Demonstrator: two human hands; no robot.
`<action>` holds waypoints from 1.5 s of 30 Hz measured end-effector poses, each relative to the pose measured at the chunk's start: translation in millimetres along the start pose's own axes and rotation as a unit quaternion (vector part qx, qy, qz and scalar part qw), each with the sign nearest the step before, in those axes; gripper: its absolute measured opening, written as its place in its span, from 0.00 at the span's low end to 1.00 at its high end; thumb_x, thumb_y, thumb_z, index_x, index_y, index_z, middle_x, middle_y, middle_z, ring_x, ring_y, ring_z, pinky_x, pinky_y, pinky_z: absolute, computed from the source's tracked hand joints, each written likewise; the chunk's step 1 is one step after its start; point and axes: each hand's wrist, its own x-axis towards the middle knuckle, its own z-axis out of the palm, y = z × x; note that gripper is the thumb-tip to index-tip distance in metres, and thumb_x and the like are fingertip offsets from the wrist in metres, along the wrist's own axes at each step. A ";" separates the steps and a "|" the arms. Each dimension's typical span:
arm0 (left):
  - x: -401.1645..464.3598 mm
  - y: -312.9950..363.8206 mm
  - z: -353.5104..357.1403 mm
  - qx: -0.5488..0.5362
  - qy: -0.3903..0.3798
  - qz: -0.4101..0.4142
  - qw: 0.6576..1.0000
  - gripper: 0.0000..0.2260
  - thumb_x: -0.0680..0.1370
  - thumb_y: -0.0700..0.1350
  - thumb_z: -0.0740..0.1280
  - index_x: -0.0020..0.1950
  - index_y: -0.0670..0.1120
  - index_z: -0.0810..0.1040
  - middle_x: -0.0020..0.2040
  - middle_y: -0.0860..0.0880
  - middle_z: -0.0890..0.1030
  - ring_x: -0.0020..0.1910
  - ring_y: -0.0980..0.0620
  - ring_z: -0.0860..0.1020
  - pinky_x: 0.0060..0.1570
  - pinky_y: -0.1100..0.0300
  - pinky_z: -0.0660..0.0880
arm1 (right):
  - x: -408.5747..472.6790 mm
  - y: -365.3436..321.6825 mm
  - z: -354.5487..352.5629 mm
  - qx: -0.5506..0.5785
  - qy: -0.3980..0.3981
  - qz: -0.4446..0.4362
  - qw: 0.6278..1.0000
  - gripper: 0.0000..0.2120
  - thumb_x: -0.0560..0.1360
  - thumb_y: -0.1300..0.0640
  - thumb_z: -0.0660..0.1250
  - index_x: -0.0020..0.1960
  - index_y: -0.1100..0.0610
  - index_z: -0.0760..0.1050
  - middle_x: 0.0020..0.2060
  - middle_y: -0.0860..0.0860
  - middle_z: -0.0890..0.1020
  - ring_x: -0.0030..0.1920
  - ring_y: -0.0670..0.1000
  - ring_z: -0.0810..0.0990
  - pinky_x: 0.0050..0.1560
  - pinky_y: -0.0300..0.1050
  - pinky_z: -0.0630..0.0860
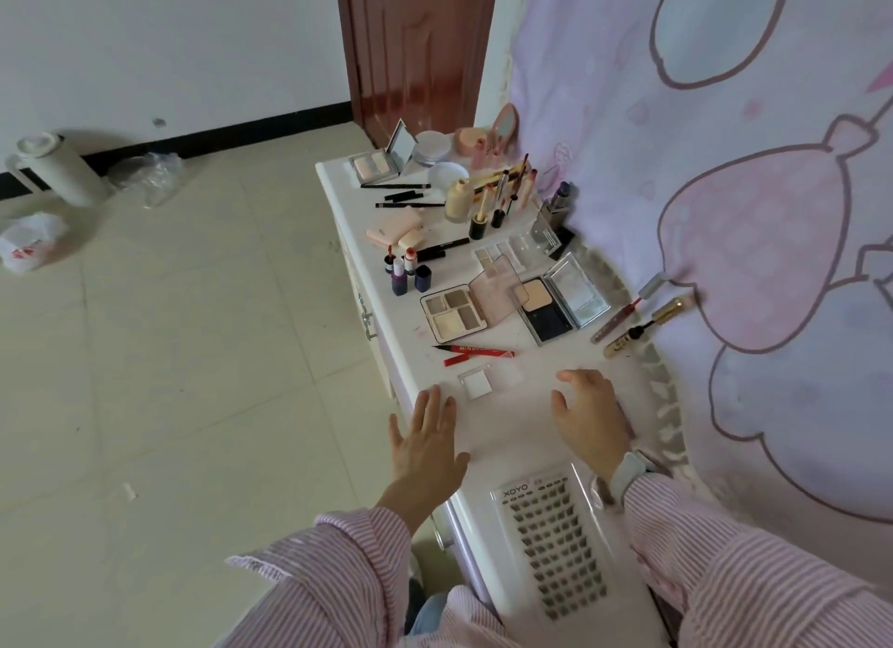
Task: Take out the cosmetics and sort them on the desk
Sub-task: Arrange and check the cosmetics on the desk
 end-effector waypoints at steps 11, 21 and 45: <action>-5.1 -4.5 -8.6 -0.068 -0.047 0.013 0.997 0.30 0.79 0.54 0.57 0.76 0.47 0.47 0.77 0.51 0.39 0.75 0.52 0.42 0.72 0.44 0.51 | -13.9 39.2 -10.4 -0.189 -0.106 0.134 0.967 0.28 0.74 0.48 0.60 0.71 0.54 0.57 0.65 0.57 0.67 0.63 0.59 0.67 0.61 0.54 0.66; -35.3 14.4 -118.9 -0.502 0.007 0.029 0.864 0.10 0.80 0.52 0.59 0.55 0.51 0.77 0.56 0.50 0.80 0.52 0.54 0.79 0.57 0.56 0.75 | -13.3 -58.9 -84.5 0.237 0.062 -0.244 0.938 0.30 0.69 0.62 0.71 0.68 0.56 0.62 0.56 0.47 0.71 0.60 0.45 0.71 0.59 0.26 0.63; -131.2 -4.3 -227.7 -0.784 0.111 0.282 0.542 0.37 0.60 0.45 0.80 0.66 0.46 0.69 0.55 0.41 0.79 0.50 0.42 0.79 0.51 0.51 0.77 | -67.8 -193.4 -168.1 0.166 0.130 -0.471 0.856 0.13 0.73 0.59 0.66 0.57 0.58 0.77 0.51 0.50 0.79 0.54 0.49 0.76 0.56 0.44 0.74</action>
